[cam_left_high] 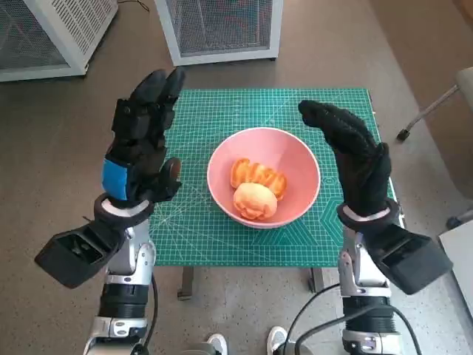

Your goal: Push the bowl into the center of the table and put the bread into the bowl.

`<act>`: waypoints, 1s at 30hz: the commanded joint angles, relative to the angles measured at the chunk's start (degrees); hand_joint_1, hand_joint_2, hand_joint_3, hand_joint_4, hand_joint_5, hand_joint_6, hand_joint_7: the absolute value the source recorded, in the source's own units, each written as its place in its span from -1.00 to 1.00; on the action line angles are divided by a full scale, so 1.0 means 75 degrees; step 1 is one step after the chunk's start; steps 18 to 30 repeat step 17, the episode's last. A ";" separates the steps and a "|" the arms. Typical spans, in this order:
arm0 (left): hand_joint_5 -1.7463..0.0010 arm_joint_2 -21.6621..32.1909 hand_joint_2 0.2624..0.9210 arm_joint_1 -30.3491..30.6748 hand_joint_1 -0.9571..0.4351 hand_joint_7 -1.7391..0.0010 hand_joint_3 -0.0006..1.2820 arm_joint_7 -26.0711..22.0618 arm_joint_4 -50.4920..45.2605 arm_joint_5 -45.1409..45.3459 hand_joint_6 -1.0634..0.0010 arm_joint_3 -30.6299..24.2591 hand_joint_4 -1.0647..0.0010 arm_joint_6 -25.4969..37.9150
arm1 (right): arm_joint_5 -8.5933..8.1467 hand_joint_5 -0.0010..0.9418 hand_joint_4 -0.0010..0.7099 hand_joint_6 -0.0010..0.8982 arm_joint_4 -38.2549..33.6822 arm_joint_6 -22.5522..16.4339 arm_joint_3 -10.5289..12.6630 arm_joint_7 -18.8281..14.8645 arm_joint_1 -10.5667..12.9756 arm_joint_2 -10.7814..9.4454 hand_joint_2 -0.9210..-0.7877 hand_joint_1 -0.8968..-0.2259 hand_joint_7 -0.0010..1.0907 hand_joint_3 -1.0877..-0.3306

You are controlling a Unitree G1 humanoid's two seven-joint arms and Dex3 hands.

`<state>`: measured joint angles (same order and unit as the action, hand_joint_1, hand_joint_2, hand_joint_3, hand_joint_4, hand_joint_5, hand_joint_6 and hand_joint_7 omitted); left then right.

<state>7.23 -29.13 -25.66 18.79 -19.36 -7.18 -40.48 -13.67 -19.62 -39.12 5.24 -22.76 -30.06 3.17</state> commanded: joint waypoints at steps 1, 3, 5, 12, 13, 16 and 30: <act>0.75 0.0088 0.75 -0.0116 -0.59 0.55 0.11 -0.0111 0.0069 0.0093 1.00 0.0028 1.00 0.0030 | -0.0040 -0.99 -0.11 -0.97 -0.0197 -0.0007 -0.0022 0.0023 0.0052 -0.0056 -0.95 0.44 0.47 0.74; 0.77 0.0095 0.74 -0.0140 -0.59 0.55 0.12 -0.0150 0.0120 0.0108 1.00 0.0036 1.00 0.0012 | -0.0022 -0.99 -0.10 -0.97 -0.0222 -0.0047 -0.0028 0.0018 0.0052 -0.0055 -0.92 0.45 0.47 0.75; 0.78 0.0098 0.73 -0.0166 -0.59 0.56 0.13 -0.0181 0.0172 0.0138 1.00 0.0043 1.00 -0.0010 | -0.0013 -0.98 -0.09 -0.97 -0.0246 -0.0085 -0.0036 0.0001 0.0046 -0.0046 -0.90 0.44 0.46 0.75; 0.81 0.0093 0.71 -0.0276 -0.58 0.57 0.17 -0.0267 0.0360 0.0191 1.00 0.0047 1.00 -0.0053 | -0.0001 -0.98 -0.08 -0.96 -0.0320 -0.0112 -0.0069 -0.0023 -0.0004 -0.0011 -0.88 0.44 0.46 0.76; 0.81 0.0096 0.71 -0.0292 -0.58 0.57 0.17 -0.0277 0.0376 0.0191 1.00 0.0045 1.00 -0.0044 | 0.0013 -0.98 -0.08 -0.95 -0.0331 -0.0114 -0.0075 -0.0015 -0.0015 -0.0008 -0.88 0.44 0.46 0.76; 0.81 0.0104 0.71 -0.0339 -0.59 0.57 0.19 -0.0293 0.0431 0.0204 1.00 0.0036 1.00 -0.0040 | 0.0042 -0.98 -0.08 -0.94 -0.0383 -0.0136 -0.0088 -0.0003 -0.0055 0.0004 -0.88 0.44 0.46 0.76; 0.81 0.0109 0.71 -0.0353 -0.59 0.57 0.19 -0.0300 0.0451 0.0209 1.00 0.0034 1.00 -0.0043 | 0.0045 -0.98 -0.08 -0.94 -0.0403 -0.0142 -0.0092 -0.0007 -0.0073 0.0009 -0.88 0.44 0.47 0.76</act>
